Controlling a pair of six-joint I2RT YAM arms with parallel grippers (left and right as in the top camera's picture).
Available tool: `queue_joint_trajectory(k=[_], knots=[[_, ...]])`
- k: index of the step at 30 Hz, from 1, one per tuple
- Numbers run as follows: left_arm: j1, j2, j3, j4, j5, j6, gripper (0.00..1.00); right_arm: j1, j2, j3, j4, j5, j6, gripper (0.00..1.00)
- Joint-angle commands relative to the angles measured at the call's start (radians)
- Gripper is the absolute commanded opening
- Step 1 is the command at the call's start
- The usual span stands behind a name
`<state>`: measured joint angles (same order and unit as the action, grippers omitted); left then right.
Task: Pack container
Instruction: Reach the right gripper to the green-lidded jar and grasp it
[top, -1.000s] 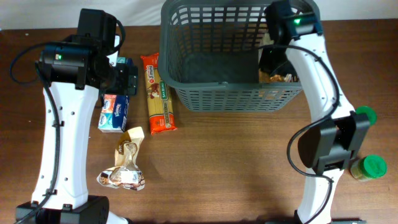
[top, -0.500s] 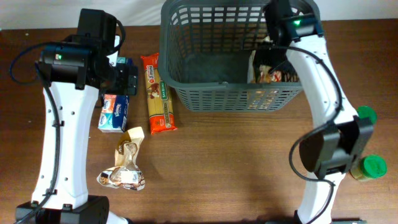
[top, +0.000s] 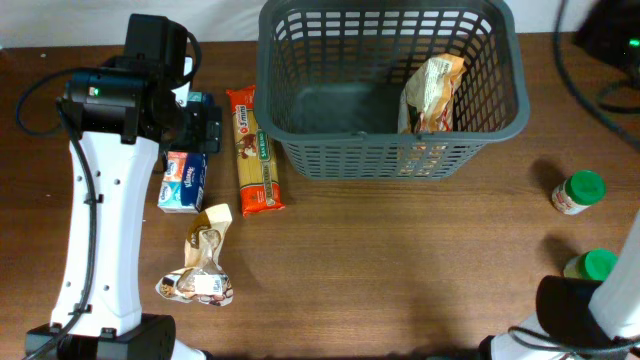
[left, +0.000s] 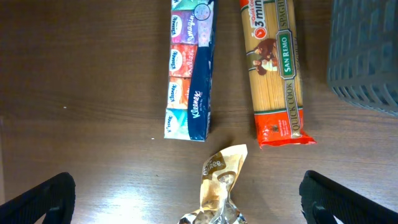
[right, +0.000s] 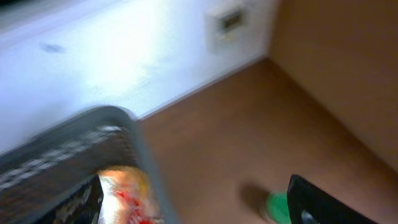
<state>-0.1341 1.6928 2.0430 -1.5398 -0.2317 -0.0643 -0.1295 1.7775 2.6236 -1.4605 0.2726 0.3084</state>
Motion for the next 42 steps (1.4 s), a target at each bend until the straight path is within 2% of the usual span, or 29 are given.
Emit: queue_joint_trajectory(k=[1,5,11,14,21,27,32,42], knots=[[0.004,0.003,-0.003,0.002,0.008,0.005,0.99,-0.143,0.085,-0.045,-0.082,0.019,0.072,0.88],[0.004,0.003,-0.003,0.002,0.008,0.004,0.99,-0.237,0.147,-0.109,-0.133,-0.028,0.1,0.89],[0.004,0.003,-0.003,0.002,0.008,0.004,0.99,-0.275,0.217,-0.317,-0.134,-0.058,0.096,0.91],[0.004,0.003,-0.003,0.002,0.008,0.004,0.99,-0.277,0.227,-0.491,-0.076,-0.057,0.095,0.93],[0.004,0.003,-0.003,0.002,0.008,0.004,0.99,-0.32,0.227,-0.772,0.082,-0.053,0.087,0.96],[0.004,0.003,-0.003,0.002,0.008,0.004,0.99,-0.401,0.227,-0.892,0.192,-0.193,-0.021,0.96],[0.004,0.003,-0.003,0.002,0.008,0.004,0.99,-0.467,0.227,-0.935,0.25,-0.296,-0.05,0.96],[0.004,0.003,-0.003,0.002,0.008,0.005,0.99,-0.467,0.227,-0.963,0.365,-0.295,-0.065,0.97]])
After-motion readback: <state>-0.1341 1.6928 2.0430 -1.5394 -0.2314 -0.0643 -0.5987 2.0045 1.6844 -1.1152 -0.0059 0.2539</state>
